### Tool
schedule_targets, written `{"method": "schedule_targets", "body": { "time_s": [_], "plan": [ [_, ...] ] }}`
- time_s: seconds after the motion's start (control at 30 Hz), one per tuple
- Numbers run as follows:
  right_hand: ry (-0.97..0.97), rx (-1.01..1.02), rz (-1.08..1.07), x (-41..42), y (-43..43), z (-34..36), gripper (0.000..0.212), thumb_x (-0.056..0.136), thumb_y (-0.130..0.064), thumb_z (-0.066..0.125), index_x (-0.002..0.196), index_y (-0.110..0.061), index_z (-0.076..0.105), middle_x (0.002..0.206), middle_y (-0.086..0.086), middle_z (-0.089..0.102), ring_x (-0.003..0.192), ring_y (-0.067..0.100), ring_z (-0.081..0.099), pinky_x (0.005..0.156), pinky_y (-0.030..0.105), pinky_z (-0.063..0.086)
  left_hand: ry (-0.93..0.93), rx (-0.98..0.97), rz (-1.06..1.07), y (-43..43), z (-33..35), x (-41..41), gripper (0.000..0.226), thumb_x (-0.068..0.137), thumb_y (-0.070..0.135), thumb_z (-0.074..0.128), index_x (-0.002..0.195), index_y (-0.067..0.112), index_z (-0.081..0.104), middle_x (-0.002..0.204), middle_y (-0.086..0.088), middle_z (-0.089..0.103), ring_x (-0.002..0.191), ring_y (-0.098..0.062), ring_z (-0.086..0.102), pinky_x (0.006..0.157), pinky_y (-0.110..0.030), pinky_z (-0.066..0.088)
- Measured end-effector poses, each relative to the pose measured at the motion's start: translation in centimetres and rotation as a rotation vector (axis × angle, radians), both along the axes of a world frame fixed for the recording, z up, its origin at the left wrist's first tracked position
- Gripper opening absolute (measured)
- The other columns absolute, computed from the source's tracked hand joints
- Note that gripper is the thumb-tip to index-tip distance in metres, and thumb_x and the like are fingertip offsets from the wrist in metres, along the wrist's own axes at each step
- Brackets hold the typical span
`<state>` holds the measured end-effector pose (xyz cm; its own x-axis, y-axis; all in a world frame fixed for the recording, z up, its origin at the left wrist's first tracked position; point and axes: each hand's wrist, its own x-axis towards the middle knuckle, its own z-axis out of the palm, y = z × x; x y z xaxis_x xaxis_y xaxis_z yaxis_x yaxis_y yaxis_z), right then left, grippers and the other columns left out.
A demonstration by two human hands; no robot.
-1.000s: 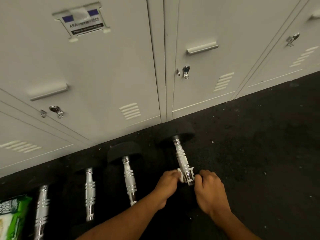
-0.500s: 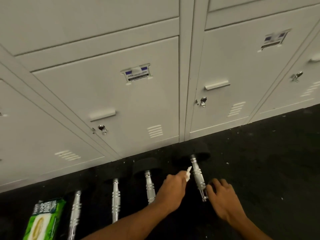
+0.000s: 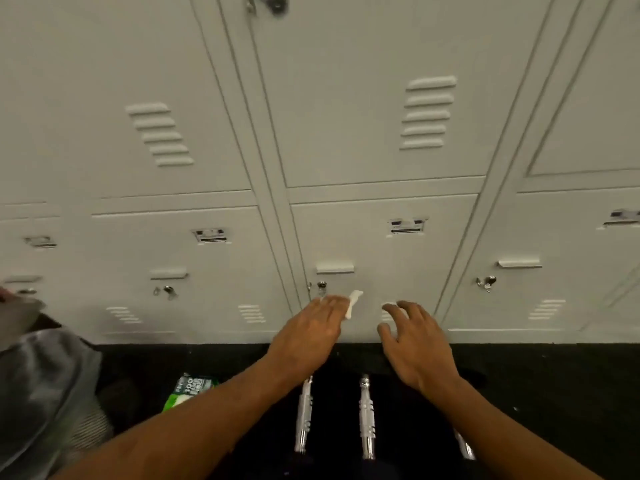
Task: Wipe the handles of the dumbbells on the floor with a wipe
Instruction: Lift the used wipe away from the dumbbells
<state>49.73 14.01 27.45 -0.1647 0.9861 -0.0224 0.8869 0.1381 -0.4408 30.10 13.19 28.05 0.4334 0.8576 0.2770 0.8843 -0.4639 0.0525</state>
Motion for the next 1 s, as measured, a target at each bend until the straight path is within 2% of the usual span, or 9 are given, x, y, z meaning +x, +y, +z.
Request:
{"method": "schedule_targets", "body": {
  "time_s": [0.1,0.17,0.27,0.5,0.6,0.7,0.77,0.87,1.0],
  "plan": [
    [0.036,0.015,0.124,-7.4,0.6,1.7,0.047,0.097,-0.043,0.032,0.141,-0.027,0.037,0.149,0.001,0.035,0.137,0.018,0.030,0.116,0.037,0.025,0.076,0.098,0.053,-1.2,1.4,-8.3,0.053,0.077,0.006,0.070,0.128,0.002,0.059,0.121,-0.015,0.066,0.109,-0.025,0.065,0.102,-0.034,0.045],
    [0.077,0.023,0.208,-13.5,1.0,2.4,0.048,0.097,-0.043,0.031,0.142,-0.027,0.037,0.149,0.001,0.036,0.137,0.019,0.030,0.115,0.037,0.026,0.156,0.094,0.118,-2.6,2.4,-14.1,0.063,0.070,0.006,0.078,0.130,0.000,0.058,0.124,-0.016,0.065,0.114,-0.026,0.064,0.103,-0.037,0.045],
    [0.149,0.044,0.324,-22.8,0.8,3.1,0.049,0.096,-0.043,0.029,0.141,-0.026,0.040,0.147,0.000,0.039,0.135,0.018,0.033,0.114,0.036,0.028,0.266,0.124,0.229,-5.0,3.7,-22.2,0.057,0.072,0.000,0.070,0.128,-0.002,0.059,0.125,-0.018,0.064,0.113,-0.027,0.064,0.100,-0.038,0.047],
    [0.176,0.063,0.656,-41.3,-2.7,3.3,0.043,0.095,-0.033,0.040,0.135,-0.021,0.047,0.140,0.004,0.047,0.130,0.021,0.040,0.110,0.036,0.033,0.339,0.066,0.657,-13.5,6.7,-36.1,0.068,0.062,-0.001,0.079,0.127,-0.002,0.060,0.115,-0.019,0.069,0.082,-0.027,0.072,0.064,-0.032,0.057],
    [0.193,0.082,0.784,-46.6,-4.5,3.4,0.042,0.094,-0.033,0.042,0.132,-0.017,0.050,0.134,0.006,0.051,0.125,0.023,0.045,0.106,0.039,0.039,0.246,-0.060,0.827,-17.3,6.1,-39.9,0.084,0.067,0.010,0.080,0.142,0.002,0.044,0.132,-0.019,0.059,0.105,-0.030,0.066,0.084,-0.036,0.056],
    [0.155,0.087,0.878,-49.9,-6.5,3.1,0.044,0.094,-0.035,0.042,0.132,-0.015,0.049,0.133,0.008,0.051,0.122,0.023,0.047,0.104,0.037,0.041,0.189,-0.156,1.002,-20.2,4.1,-42.0,0.068,0.091,0.018,0.061,0.150,0.010,0.029,0.147,-0.012,0.044,0.131,-0.027,0.047,0.103,-0.037,0.043],
    [0.084,0.097,0.935,-51.0,-7.5,2.3,0.047,0.095,-0.038,0.039,0.134,-0.013,0.048,0.137,0.009,0.049,0.127,0.024,0.044,0.107,0.039,0.038,0.161,-0.168,1.014,-21.2,3.2,-42.2,0.061,0.084,0.016,0.070,0.139,0.007,0.048,0.132,-0.014,0.058,0.118,-0.029,0.059,0.091,-0.038,0.052],
    [0.021,0.079,0.957,-51.9,-7.9,1.1,0.052,0.094,-0.041,0.033,0.134,-0.012,0.048,0.142,0.012,0.046,0.134,0.027,0.038,0.112,0.041,0.032,0.121,-0.107,1.027,-21.6,1.2,-43.3,0.045,0.062,0.015,0.087,0.103,0.008,0.071,0.093,-0.010,0.072,0.081,-0.026,0.071,0.062,-0.031,0.058],
    [-0.013,0.087,0.951,-52.7,-7.2,0.2,0.050,0.096,-0.042,0.033,0.136,-0.014,0.047,0.143,0.009,0.044,0.135,0.025,0.036,0.114,0.040,0.029,-0.049,-0.022,1.106,-20.7,-0.6,-44.2,0.027,0.080,0.010,0.071,0.107,0.010,0.070,0.100,-0.006,0.073,0.091,-0.023,0.069,0.075,-0.033,0.056]
  ]
}}
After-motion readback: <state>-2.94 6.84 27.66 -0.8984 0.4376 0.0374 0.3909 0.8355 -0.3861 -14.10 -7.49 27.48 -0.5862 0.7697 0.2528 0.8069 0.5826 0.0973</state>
